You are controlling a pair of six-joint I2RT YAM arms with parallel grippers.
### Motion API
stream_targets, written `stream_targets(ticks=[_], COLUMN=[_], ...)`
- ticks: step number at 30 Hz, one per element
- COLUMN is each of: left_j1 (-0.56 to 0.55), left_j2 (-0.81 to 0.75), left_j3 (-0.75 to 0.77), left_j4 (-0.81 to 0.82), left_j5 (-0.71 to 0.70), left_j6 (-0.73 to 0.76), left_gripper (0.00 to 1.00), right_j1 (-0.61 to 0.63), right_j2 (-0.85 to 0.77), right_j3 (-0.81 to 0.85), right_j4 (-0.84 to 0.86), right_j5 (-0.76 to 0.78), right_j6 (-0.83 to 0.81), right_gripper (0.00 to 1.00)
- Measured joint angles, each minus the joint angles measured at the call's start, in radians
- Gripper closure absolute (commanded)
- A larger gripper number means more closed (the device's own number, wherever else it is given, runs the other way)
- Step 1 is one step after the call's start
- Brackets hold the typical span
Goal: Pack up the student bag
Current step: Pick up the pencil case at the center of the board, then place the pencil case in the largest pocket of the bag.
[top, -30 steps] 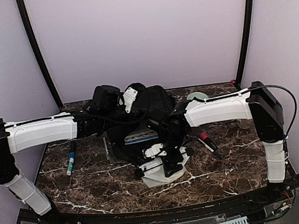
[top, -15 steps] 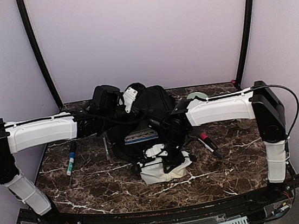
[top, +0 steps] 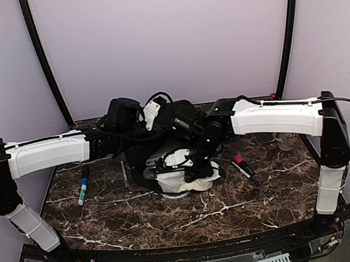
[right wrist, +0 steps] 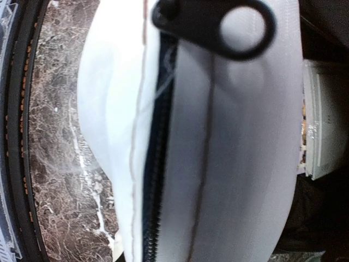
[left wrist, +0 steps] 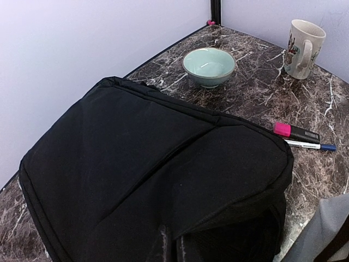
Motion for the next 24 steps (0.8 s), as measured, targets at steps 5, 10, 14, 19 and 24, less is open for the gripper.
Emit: stream_targets(ticks=[5, 10, 14, 19, 24], left_j1=[0.008, 0.019, 0.023, 0.024, 0.024], left_j2=[0.002, 0.022, 0.046, 0.060, 0.060], left_j3=[0.023, 0.130, 0.229, 0.318, 0.344], left_j4=[-0.029, -0.122, -0.224, -0.324, -0.371], left_j5=[0.022, 0.053, 0.077, 0.090, 0.104], left_j6=[-0.008, -0.009, -0.007, 0.002, 0.006], left_gripper=[1.00, 1.00, 1.00, 1.00, 1.00], right_j1=[0.000, 0.016, 0.049, 0.082, 0.088], right_j2=[-0.004, -0.004, -0.012, -0.013, -0.009], right_j3=[0.002, -0.019, -0.117, -0.237, -0.314], right_j4=[0.047, 0.203, 0.403, 0.602, 0.814], right_j5=[0.106, 0.254, 0.375, 0.505, 0.607], right_j6=[-0.006, -0.061, -0.157, -0.301, -0.437], right_gripper=[0.86, 0.86, 0.86, 0.87, 0.87])
